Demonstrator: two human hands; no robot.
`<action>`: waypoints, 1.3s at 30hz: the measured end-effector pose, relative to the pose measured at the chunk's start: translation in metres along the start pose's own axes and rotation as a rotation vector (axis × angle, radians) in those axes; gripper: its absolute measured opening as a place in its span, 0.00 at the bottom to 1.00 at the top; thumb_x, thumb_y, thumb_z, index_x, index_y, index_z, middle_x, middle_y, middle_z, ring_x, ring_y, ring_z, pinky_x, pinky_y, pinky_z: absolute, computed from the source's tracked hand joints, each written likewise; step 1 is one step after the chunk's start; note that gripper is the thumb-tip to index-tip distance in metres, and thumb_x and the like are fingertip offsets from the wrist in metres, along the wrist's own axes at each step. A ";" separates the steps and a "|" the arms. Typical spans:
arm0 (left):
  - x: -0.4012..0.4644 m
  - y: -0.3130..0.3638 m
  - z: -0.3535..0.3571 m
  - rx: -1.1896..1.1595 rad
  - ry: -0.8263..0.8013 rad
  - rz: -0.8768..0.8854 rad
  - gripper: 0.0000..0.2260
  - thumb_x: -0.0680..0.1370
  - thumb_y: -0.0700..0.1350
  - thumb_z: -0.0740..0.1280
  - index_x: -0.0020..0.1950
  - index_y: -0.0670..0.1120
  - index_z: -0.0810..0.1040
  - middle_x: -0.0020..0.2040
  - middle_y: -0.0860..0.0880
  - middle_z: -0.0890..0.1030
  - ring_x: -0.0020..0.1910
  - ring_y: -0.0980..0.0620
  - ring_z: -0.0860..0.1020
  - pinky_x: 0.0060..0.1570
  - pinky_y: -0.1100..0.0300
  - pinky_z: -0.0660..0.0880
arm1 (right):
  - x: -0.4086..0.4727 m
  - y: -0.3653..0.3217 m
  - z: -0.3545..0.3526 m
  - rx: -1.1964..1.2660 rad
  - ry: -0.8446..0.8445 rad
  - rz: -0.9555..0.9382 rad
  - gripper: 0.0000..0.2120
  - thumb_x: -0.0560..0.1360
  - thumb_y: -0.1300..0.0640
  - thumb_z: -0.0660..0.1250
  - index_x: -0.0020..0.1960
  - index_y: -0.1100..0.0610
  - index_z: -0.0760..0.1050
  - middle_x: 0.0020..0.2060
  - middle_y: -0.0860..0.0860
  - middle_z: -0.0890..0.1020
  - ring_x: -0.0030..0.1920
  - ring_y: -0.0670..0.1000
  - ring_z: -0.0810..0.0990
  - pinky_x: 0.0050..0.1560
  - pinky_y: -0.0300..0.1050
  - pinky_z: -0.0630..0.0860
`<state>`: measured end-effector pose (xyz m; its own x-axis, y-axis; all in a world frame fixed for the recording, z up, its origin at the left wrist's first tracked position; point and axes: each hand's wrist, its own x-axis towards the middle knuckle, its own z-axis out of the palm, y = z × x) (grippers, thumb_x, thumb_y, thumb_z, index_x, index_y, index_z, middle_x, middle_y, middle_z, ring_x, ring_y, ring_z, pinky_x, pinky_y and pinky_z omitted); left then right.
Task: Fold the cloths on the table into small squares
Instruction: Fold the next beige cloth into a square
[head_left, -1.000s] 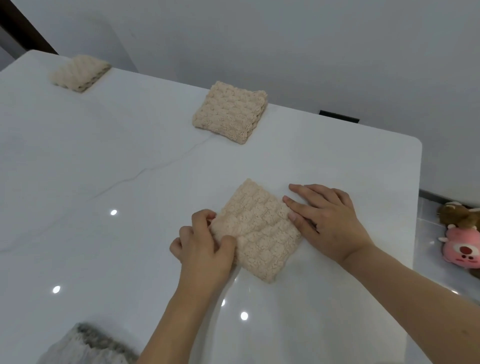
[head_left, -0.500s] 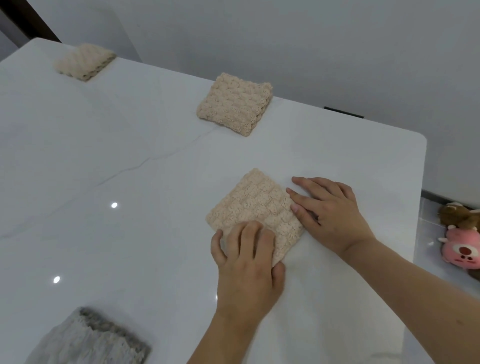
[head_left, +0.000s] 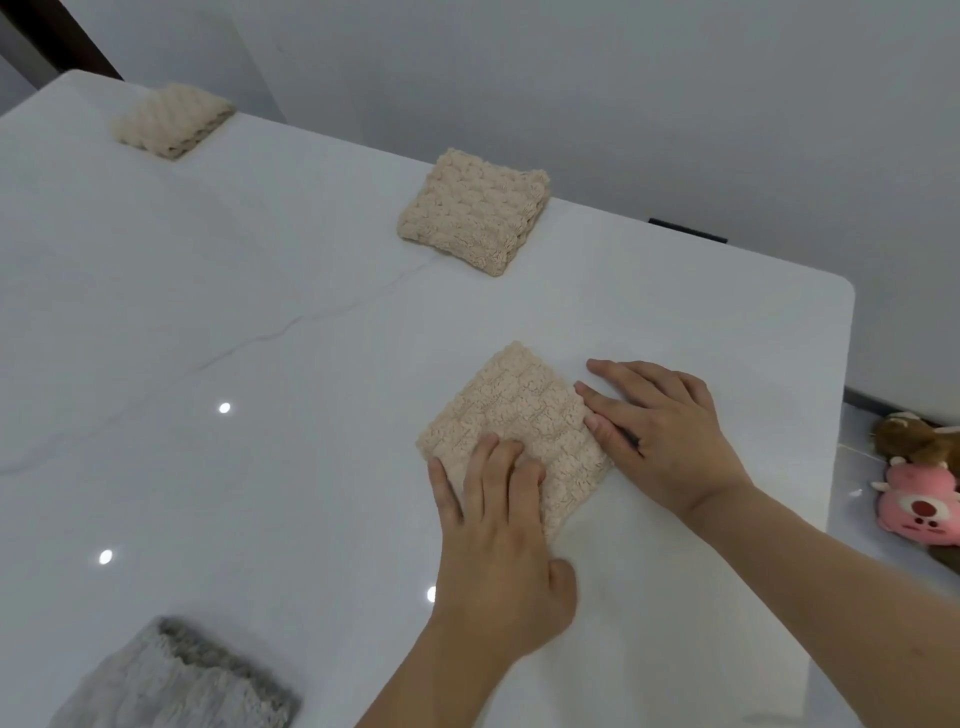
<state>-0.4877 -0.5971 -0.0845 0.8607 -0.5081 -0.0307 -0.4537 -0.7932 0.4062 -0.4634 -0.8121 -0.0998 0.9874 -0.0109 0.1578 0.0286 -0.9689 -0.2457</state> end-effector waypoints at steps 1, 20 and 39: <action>-0.003 -0.002 -0.001 -0.016 -0.021 0.009 0.27 0.66 0.51 0.59 0.64 0.46 0.71 0.72 0.48 0.66 0.78 0.45 0.57 0.73 0.31 0.46 | 0.000 0.000 0.000 -0.003 0.001 0.000 0.19 0.80 0.42 0.53 0.64 0.42 0.76 0.69 0.40 0.72 0.67 0.48 0.68 0.65 0.49 0.60; 0.020 -0.033 -0.022 0.050 0.107 -0.136 0.32 0.78 0.68 0.51 0.79 0.55 0.60 0.74 0.44 0.64 0.71 0.44 0.62 0.73 0.40 0.54 | 0.001 -0.002 -0.003 0.102 0.022 0.017 0.14 0.79 0.42 0.56 0.56 0.44 0.77 0.66 0.39 0.74 0.67 0.45 0.69 0.66 0.45 0.58; -0.021 0.116 0.057 0.069 0.208 -0.250 0.25 0.79 0.57 0.55 0.75 0.50 0.69 0.65 0.42 0.74 0.62 0.44 0.67 0.63 0.49 0.58 | -0.050 0.090 -0.064 0.112 -0.258 -0.069 0.12 0.78 0.50 0.64 0.37 0.51 0.70 0.68 0.51 0.74 0.67 0.53 0.70 0.68 0.47 0.64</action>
<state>-0.5711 -0.6976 -0.0888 0.9728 -0.2213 0.0684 -0.2312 -0.9091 0.3465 -0.5202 -0.9150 -0.0685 0.9891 0.1310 -0.0675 0.0995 -0.9317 -0.3492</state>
